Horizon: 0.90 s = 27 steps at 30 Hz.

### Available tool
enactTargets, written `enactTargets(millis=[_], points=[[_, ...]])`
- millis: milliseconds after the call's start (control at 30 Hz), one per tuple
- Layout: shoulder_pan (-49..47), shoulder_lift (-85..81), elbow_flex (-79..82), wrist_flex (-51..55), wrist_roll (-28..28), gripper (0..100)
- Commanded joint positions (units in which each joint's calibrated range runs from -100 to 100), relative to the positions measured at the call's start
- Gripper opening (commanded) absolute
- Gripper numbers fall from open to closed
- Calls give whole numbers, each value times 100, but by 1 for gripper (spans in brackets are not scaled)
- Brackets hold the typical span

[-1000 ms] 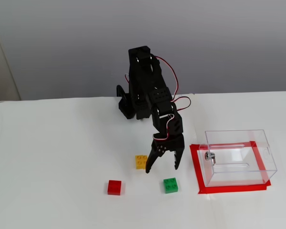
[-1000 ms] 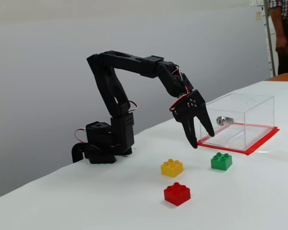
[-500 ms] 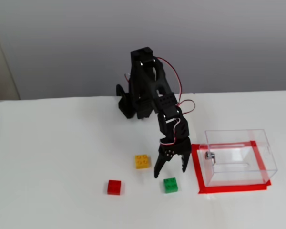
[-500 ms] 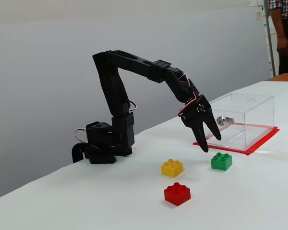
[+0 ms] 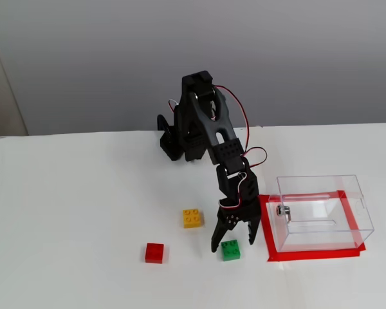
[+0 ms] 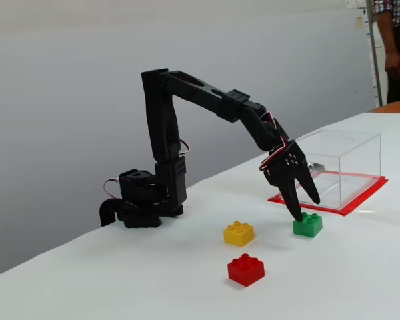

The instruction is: Pick the green lego brick and place it into the transparent box

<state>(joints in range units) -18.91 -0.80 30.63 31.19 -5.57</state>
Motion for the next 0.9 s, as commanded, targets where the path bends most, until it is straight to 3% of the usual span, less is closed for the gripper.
enactTargets(millis=[0, 867], points=[[68, 169, -459, -21, -7, 39], [83, 746, -540, -73, -7, 38]])
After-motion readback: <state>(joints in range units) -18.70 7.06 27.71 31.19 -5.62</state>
